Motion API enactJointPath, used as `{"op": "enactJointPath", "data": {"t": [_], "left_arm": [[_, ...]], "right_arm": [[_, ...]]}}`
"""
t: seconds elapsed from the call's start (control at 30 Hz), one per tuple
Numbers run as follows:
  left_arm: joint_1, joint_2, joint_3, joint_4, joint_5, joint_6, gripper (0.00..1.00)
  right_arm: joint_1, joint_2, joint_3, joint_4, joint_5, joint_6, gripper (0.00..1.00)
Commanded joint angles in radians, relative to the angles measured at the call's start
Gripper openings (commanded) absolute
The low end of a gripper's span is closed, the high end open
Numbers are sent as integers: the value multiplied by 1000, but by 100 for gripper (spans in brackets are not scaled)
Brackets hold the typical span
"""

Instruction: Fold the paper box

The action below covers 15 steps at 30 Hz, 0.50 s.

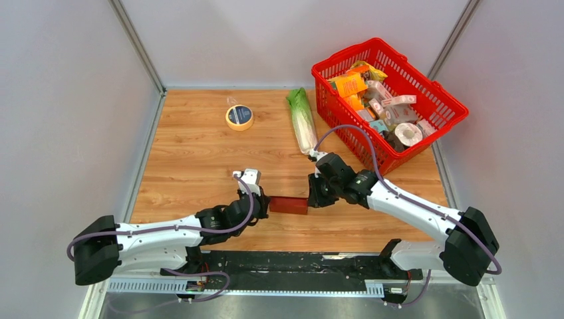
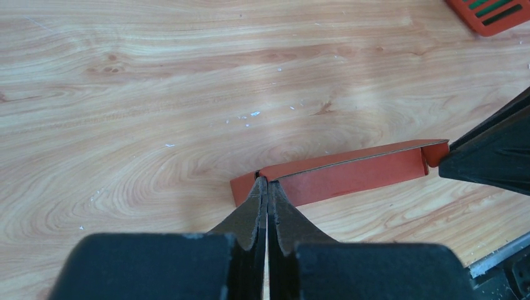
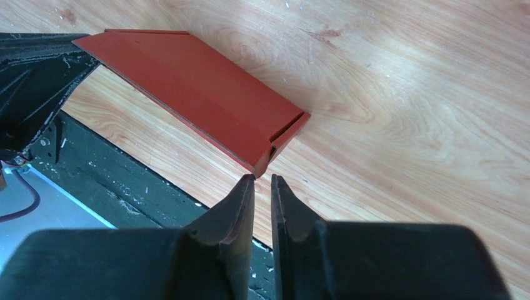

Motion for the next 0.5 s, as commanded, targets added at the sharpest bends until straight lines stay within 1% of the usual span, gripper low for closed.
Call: {"op": "enactJointPath", "data": {"t": [0.0, 0.1, 0.27, 0.47], "left_arm": [[-2, 40, 8, -68, 22, 28, 0], [-3, 40, 15, -71, 22, 29, 0], [-3, 34, 26, -92, 20, 35, 0], [-3, 22, 37, -106, 19, 40, 0]], "right_arm": [[-2, -24, 62, -74, 54, -61, 21], [-1, -32, 76, -88, 56, -80, 31], [-2, -7, 87, -67, 30, -87, 34], [-2, 50, 116, -20, -25, -78, 34]]}}
